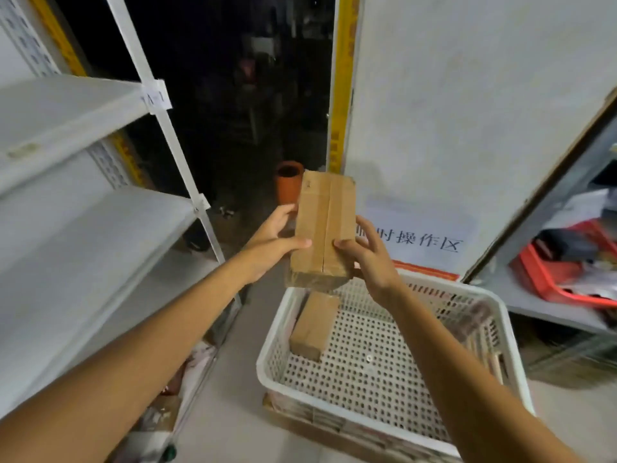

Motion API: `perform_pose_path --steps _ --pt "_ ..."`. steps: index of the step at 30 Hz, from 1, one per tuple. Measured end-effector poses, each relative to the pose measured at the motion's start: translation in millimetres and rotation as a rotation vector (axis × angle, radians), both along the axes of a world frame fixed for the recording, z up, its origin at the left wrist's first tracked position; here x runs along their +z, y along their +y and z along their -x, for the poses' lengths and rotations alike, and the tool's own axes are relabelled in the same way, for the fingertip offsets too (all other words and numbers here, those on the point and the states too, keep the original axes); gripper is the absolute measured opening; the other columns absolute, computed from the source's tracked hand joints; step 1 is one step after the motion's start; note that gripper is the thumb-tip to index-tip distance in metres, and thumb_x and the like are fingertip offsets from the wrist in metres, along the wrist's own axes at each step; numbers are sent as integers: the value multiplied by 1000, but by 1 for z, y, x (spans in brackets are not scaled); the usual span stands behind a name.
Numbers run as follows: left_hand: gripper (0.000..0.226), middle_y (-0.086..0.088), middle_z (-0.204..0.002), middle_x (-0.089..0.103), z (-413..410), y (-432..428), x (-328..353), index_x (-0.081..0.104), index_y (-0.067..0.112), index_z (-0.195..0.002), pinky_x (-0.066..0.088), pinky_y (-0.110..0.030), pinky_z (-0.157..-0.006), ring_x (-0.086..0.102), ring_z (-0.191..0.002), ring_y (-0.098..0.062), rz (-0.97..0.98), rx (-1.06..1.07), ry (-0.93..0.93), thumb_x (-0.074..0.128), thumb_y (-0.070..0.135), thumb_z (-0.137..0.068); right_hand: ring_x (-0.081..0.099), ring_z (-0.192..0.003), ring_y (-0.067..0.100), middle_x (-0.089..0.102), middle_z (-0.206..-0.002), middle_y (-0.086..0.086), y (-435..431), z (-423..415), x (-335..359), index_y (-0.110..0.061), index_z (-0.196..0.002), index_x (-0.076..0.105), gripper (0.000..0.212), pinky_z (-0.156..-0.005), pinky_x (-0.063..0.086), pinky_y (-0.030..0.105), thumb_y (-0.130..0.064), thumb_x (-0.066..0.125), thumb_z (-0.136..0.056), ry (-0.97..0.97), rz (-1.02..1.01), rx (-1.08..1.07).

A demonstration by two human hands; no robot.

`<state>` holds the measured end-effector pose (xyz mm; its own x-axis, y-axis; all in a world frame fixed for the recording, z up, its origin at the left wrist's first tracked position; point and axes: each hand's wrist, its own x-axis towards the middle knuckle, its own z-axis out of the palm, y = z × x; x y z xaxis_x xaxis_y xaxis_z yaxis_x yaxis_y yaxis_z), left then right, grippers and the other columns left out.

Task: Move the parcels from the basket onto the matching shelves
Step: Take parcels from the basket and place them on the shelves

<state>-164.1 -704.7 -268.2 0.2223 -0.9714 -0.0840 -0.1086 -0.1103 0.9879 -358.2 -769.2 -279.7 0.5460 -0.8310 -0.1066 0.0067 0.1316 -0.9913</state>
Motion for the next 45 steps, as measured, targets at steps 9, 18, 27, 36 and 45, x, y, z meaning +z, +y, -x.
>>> perform_pose_path --steps 9,18,27,36,45 --pt "67 11 -143 41 64 -36 -105 39 27 -136 55 -33 -79 55 -116 -13 -288 -137 58 70 4 -81 65 -100 19 64 -120 2 6 61 -105 -27 -135 45 53 -72 52 32 -9 62 -88 91 -268 -217" --pt "73 2 -151 33 84 -62 -226 32 28 -141 45 -33 -91 37 -114 -5 -512 -167 5 67 3 -81 62 -86 20 64 -105 2 -10 62 -209 -26 -140 42 60 -74 52 39 6 50 -90 200 -575 -302" --pt "78 3 -129 41 105 -111 -346 23 15 -147 40 1 -66 48 -99 0 -551 -94 -8 54 -15 -82 58 -111 34 60 -123 16 -68 40 -350 -10 -136 45 52 -92 52 46 8 54 -87 197 -612 -380" --pt "61 -6 -147 35 102 -128 -405 23 19 -147 44 -23 -99 40 -130 -16 -343 -226 -508 50 5 -95 52 -124 35 49 -140 15 -99 27 -400 -12 -147 34 65 -100 46 54 9 56 -89 296 -558 -304" --pt "86 4 -160 -8 60 -96 -466 0 29 -152 -2 -45 -119 -11 -146 -25 -204 -699 -1232 55 19 -87 56 -117 15 55 -137 -2 -89 16 -456 -31 -150 28 82 -97 50 34 -31 75 -82 590 -402 -230"
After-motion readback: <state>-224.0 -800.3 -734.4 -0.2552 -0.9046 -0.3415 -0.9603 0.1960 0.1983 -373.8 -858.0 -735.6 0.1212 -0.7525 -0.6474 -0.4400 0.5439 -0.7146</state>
